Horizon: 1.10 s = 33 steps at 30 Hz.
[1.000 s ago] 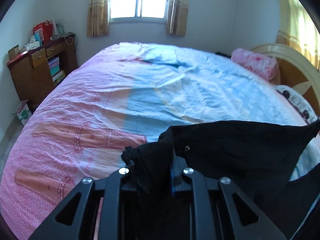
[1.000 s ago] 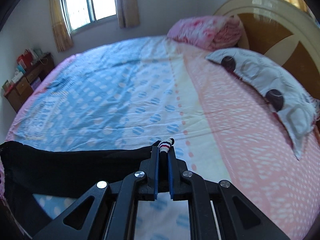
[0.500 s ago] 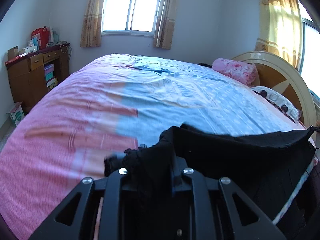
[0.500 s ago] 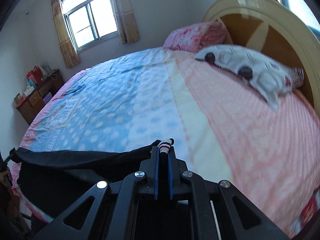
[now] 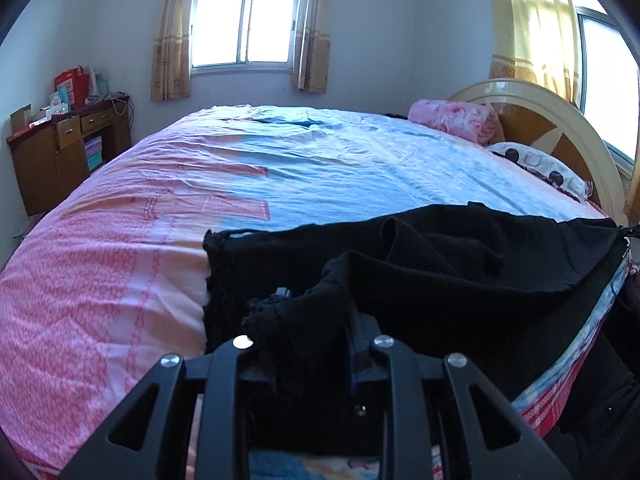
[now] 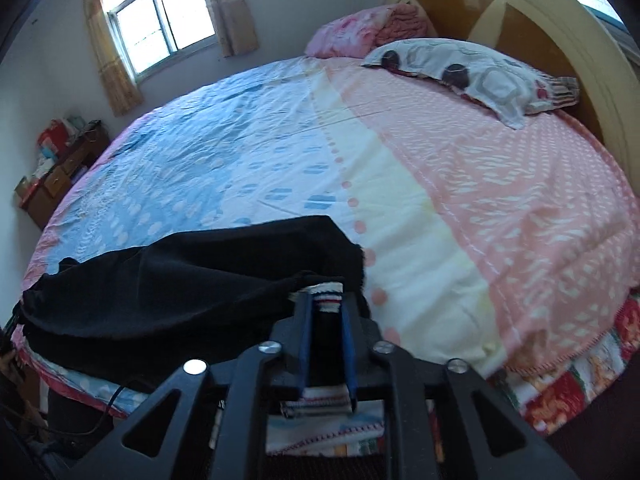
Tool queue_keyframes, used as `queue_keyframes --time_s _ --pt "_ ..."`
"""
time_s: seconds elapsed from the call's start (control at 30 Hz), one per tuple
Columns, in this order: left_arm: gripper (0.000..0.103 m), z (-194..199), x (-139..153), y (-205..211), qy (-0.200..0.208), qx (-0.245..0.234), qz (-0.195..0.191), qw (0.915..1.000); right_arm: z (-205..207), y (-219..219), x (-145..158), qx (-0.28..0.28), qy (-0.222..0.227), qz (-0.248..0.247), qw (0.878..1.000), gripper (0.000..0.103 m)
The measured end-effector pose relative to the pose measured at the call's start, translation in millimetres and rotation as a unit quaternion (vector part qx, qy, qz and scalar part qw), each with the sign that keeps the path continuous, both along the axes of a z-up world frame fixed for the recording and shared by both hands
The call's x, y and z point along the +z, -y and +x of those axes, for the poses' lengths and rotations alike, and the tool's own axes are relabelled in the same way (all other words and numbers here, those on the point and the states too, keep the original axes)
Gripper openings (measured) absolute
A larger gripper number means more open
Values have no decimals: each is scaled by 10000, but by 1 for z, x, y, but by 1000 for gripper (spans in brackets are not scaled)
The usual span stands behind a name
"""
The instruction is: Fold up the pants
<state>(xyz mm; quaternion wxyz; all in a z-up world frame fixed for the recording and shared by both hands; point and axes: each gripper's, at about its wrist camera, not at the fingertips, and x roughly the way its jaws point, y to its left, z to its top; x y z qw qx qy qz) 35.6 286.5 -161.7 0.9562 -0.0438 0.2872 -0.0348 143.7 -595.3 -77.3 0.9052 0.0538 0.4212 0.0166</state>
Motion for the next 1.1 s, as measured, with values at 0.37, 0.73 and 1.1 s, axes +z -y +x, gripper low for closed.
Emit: queue_keyframes --time_s 0.37,0.73,1.1 --pt "29 -8 -9 -3 127 60 -105 9998 -28 -201 40 2171 612 -1039 9687 35" --pt "29 -25 -9 12 238 -29 391 9989 -31 -417 -78 4633 119 -1563 8722 35" --pt "29 -20 -6 10 293 -288 816 9958 -20 -406 -90 4570 -203 -1097 8825 8"
